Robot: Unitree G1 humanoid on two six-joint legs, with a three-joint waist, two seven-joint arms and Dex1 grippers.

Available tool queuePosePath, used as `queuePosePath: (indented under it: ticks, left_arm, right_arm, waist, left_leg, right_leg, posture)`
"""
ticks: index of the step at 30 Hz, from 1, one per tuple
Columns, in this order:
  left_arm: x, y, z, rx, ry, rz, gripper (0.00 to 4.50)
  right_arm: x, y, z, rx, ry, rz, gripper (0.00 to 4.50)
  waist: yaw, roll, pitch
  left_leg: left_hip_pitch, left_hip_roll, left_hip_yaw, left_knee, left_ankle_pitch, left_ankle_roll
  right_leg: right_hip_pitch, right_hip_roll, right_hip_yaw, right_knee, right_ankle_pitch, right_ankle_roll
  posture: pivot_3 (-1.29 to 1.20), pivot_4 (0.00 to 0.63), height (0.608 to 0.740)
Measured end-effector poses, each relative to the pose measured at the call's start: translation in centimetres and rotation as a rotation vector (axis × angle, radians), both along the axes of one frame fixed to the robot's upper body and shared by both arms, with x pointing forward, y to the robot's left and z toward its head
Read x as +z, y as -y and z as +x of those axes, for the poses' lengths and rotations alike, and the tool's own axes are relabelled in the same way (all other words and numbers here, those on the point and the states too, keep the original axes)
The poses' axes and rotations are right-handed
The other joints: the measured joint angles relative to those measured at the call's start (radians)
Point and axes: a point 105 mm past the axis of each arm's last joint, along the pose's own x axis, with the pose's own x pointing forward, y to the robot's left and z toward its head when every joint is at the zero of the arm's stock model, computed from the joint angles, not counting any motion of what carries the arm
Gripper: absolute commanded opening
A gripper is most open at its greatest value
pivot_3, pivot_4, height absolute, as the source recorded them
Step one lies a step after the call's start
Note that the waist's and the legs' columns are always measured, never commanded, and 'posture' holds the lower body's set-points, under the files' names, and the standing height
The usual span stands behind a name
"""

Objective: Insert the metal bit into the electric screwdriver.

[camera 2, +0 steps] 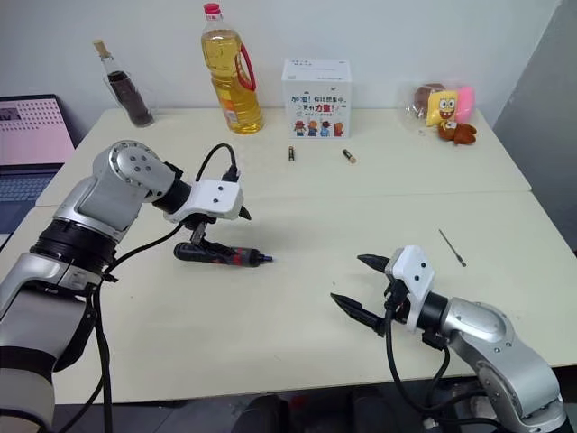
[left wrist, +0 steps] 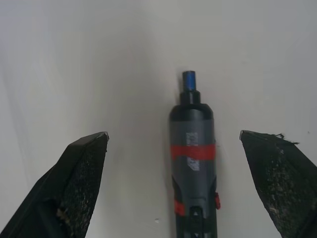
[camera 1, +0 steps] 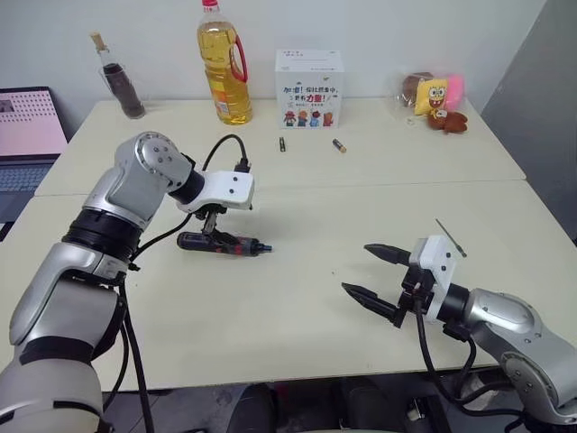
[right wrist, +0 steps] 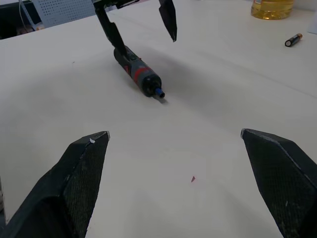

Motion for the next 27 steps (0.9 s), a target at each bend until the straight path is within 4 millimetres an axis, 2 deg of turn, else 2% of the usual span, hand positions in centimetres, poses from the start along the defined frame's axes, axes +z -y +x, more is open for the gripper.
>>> queuePosePath:
  ticks: [5, 13, 27]
  left_arm:
    - [-2.4, 0.6, 0.2, -0.012, 0.001, 0.05, 4.46]
    - [-4.9, 1.3, 0.4, -0.009, 0.013, 0.097, 4.46]
    - [-5.1, 2.1, 1.1, -0.015, 0.039, 0.112, 4.46]
  right_arm:
    - [-0.2, -0.4, -0.3, 0.015, -0.01, 0.001, 4.5]
    - [-0.3, -0.3, -0.4, 0.012, 0.007, -0.002, 4.5]
    - [-0.9, -0.2, -0.6, 0.001, -0.002, -0.001, 4.5]
  waist:
    - [0.001, 0.0, 0.0]
    - [0.001, 0.0, 0.0]
    - [0.011, 0.0, -0.001]
  left_leg:
    - [0.0, 0.0, -0.001, 0.001, 0.0, 0.0]
    - [0.0, 0.0, -0.001, 0.001, 0.0, 0.0]
    - [0.002, -0.001, 0.0, 0.002, 0.0, 0.0]
  right_leg:
    - [0.0, -0.001, 0.0, 0.001, 0.0, 0.0]
    - [0.0, -0.001, 0.0, 0.001, 0.0, 0.0]
    - [0.002, -0.001, -0.001, 0.002, 0.0, 0.0]
  posture:
    - [0.0, 0.15, 0.74]
    - [0.0, 0.15, 0.74]
    - [0.0, 0.15, 0.74]
